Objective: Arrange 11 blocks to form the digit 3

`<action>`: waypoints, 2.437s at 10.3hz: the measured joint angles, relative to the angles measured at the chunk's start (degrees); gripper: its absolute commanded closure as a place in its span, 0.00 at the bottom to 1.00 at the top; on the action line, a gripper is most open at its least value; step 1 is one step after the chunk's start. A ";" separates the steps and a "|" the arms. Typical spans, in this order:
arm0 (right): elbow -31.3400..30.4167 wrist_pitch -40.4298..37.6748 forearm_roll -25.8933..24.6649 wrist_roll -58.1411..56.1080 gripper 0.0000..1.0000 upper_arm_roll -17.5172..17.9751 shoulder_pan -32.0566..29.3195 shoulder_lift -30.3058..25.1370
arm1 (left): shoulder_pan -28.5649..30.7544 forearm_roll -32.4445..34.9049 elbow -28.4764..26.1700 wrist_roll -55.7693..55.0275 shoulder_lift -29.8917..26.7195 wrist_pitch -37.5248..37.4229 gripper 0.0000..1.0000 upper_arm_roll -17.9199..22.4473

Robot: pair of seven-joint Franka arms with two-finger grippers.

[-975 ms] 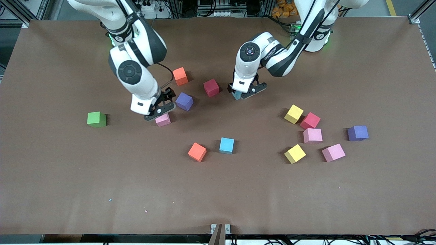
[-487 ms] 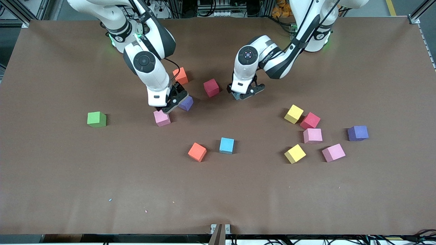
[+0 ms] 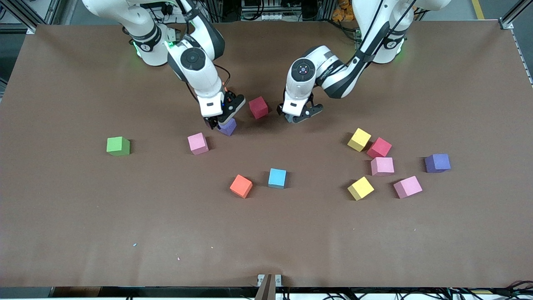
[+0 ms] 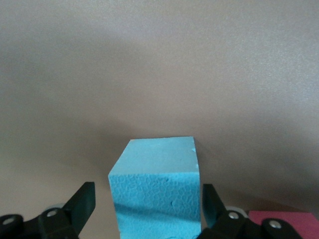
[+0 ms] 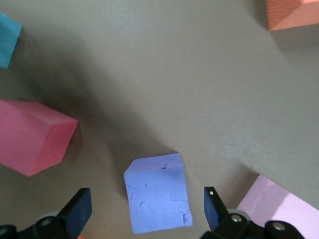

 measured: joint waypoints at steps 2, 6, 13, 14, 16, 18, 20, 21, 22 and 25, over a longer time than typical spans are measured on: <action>-0.70 1.28 0.00 -2.95 0.00 -0.58 -0.07 0.69 | -0.12 0.00 0.56 0.77 0.43 0.04 0.47 -0.04; -0.96 3.69 0.00 -8.69 0.00 -0.87 -0.47 3.19 | -0.53 0.00 1.70 1.42 0.95 0.01 0.87 -0.08; -0.97 4.29 0.00 -9.58 0.00 -0.85 -0.48 5.20 | -2.64 3.52 4.43 12.65 0.86 -5.84 0.90 -0.53; -0.97 4.29 0.00 -9.61 0.00 -0.84 -0.47 5.39 | -2.67 3.53 5.69 13.07 0.86 -8.00 0.89 -0.56; -0.96 5.36 0.00 -9.65 0.05 -0.83 -0.46 6.33 | -3.02 3.58 6.78 14.38 0.86 -9.83 0.88 -0.90; -0.96 5.63 0.00 -9.74 0.28 -0.81 -0.42 6.95 | -4.02 3.60 6.80 16.71 0.89 -10.31 0.88 -1.03; -0.96 5.74 0.00 -9.80 0.52 -0.79 -0.41 7.01 | -4.49 3.61 6.78 20.07 1.00 -10.50 0.88 -1.04; -0.93 5.79 0.00 -9.80 0.65 -0.80 -0.41 6.99 | -4.51 3.63 6.78 21.84 1.05 -10.55 0.88 -1.04; -0.91 5.79 0.00 -9.81 0.74 -0.80 -0.41 6.99 | -4.51 4.27 6.77 23.19 1.13 -10.56 0.88 -1.02; -0.89 5.80 0.00 -9.85 0.87 -0.80 -0.42 6.96 | -4.51 6.23 7.09 23.34 1.84 -10.55 0.88 -0.99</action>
